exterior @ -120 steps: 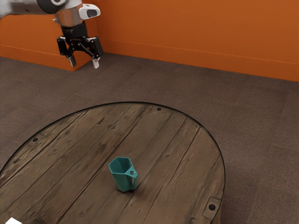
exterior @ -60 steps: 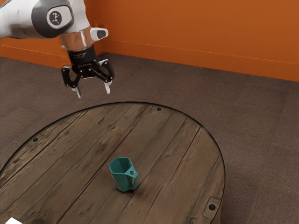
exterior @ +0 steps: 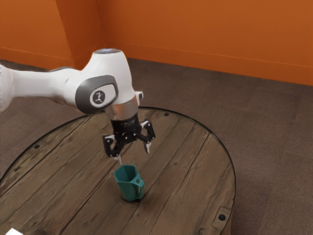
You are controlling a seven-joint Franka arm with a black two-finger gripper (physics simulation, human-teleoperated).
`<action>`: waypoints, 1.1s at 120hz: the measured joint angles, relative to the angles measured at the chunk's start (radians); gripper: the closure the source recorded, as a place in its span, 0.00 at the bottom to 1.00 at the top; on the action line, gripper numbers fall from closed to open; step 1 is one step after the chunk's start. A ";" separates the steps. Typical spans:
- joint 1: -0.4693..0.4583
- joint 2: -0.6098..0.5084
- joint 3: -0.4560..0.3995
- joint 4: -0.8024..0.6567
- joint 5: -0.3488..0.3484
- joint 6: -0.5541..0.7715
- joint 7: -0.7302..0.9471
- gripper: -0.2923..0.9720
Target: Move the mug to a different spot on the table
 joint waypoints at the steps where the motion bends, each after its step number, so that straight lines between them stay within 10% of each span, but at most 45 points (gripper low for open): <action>1: -0.003 0.000 0.000 -0.006 0.000 0.005 -0.008 0.25; 132: -0.059 0.199 -0.001 -0.184 0.060 0.443 -0.485 0.25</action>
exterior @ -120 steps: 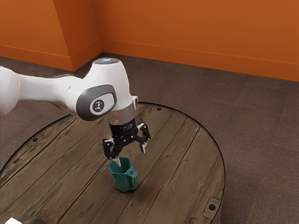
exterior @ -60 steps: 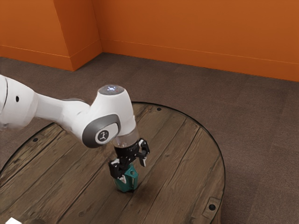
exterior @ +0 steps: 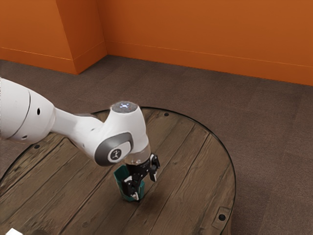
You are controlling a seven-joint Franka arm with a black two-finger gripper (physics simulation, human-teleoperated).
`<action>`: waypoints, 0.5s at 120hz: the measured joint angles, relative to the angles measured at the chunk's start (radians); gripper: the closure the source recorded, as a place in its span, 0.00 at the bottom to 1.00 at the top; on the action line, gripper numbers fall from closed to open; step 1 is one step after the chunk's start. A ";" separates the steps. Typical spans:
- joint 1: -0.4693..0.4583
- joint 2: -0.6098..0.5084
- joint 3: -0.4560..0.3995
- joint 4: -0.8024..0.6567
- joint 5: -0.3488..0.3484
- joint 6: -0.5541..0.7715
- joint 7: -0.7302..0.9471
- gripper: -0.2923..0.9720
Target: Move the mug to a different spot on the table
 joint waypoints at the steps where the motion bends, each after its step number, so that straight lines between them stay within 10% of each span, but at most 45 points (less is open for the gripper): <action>1: 0.000 0.001 0.000 0.000 0.000 0.001 -0.001 0.25; 60: -0.018 0.026 0.005 -0.001 0.048 0.045 -0.051 0.25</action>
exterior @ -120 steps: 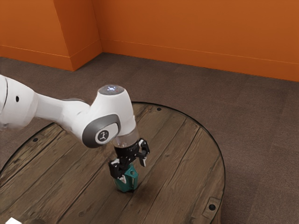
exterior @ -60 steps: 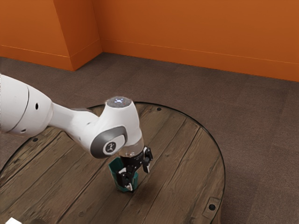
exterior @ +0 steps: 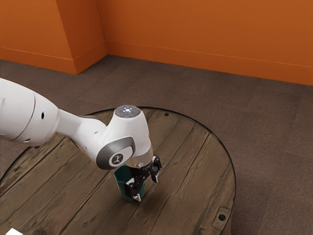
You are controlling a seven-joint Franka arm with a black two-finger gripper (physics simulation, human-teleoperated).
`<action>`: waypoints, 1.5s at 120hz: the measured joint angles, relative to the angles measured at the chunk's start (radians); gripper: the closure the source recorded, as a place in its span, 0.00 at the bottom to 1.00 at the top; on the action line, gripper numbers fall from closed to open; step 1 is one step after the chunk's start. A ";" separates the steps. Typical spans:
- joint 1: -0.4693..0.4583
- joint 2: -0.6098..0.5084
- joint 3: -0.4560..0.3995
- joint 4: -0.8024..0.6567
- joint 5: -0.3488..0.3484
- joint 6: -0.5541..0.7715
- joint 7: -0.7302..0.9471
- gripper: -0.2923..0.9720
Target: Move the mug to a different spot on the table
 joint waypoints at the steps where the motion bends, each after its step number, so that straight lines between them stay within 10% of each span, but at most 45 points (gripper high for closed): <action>1: 0.000 0.000 0.000 0.000 0.001 0.000 -0.001 0.25; 94: 0.007 0.007 0.007 -0.004 0.032 0.001 -0.031 0.61; 180: 0.018 -0.041 0.041 0.026 0.127 -0.125 -0.030 0.72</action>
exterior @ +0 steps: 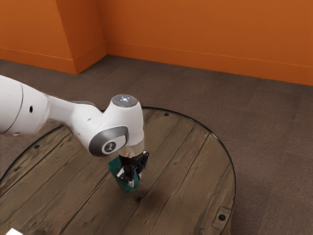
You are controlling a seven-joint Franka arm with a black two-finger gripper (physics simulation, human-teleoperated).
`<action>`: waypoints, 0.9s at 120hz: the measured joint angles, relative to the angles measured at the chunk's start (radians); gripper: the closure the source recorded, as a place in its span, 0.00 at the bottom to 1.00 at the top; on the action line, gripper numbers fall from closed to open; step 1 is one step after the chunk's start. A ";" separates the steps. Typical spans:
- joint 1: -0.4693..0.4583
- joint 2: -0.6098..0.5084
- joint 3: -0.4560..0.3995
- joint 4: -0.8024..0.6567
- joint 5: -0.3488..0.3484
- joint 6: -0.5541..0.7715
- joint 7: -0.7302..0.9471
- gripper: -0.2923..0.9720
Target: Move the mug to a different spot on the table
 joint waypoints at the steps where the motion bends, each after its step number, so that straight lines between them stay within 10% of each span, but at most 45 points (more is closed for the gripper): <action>1: 0.000 -0.001 0.001 0.000 0.002 -0.002 0.000 0.72; 108: 0.000 0.101 0.154 0.119 0.184 -0.065 0.000 0.70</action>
